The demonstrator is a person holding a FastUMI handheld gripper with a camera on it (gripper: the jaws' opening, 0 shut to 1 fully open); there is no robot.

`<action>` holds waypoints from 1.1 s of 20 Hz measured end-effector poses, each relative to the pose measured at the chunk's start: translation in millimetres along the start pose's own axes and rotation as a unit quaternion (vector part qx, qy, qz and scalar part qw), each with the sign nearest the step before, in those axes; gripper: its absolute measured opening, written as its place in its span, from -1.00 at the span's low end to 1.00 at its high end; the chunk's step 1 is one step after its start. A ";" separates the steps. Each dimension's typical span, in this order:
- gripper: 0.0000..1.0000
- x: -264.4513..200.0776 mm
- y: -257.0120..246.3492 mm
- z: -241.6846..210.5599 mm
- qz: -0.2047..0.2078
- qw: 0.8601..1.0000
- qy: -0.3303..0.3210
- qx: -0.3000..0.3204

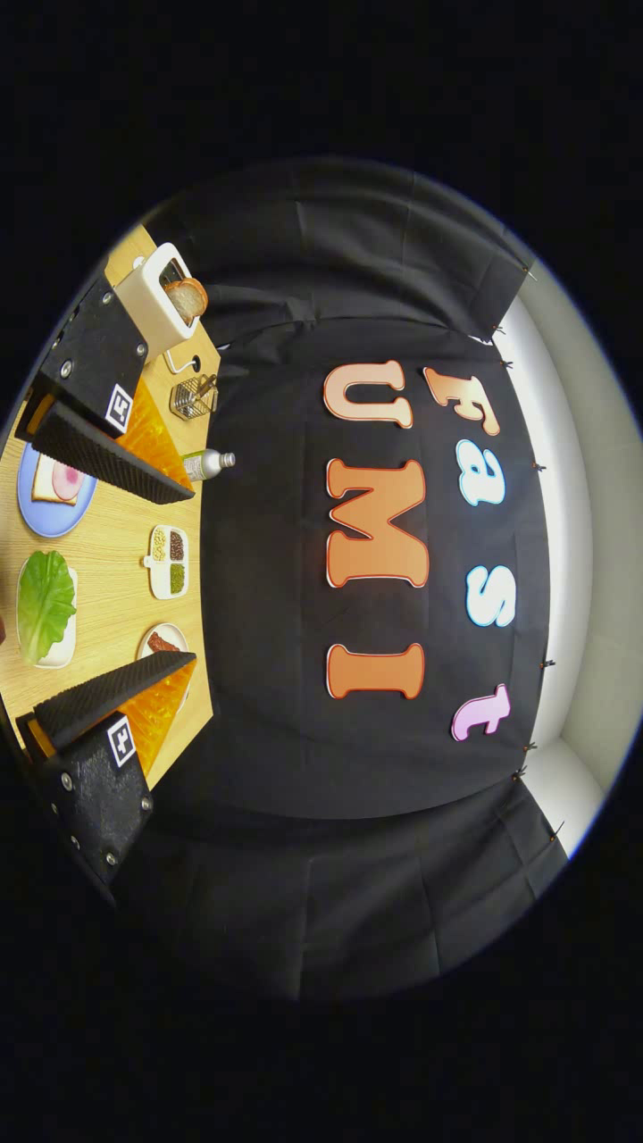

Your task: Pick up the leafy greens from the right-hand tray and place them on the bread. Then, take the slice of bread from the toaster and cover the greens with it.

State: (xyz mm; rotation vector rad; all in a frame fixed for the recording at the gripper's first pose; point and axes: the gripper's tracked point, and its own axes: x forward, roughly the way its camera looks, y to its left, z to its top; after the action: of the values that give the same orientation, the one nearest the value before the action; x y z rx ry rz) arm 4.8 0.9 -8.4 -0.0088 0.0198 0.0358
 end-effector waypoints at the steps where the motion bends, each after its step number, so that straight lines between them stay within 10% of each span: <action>1: 0.98 0.7 -0.9 0.1 0.000 1.000 0.001 0.000; 22: 0.98 3.5 -16.8 -43.1 -0.005 0.999 0.028 -0.025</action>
State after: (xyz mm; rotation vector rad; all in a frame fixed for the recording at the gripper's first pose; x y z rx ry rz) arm 8.1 -16.1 -51.3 -0.0594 0.0757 0.0265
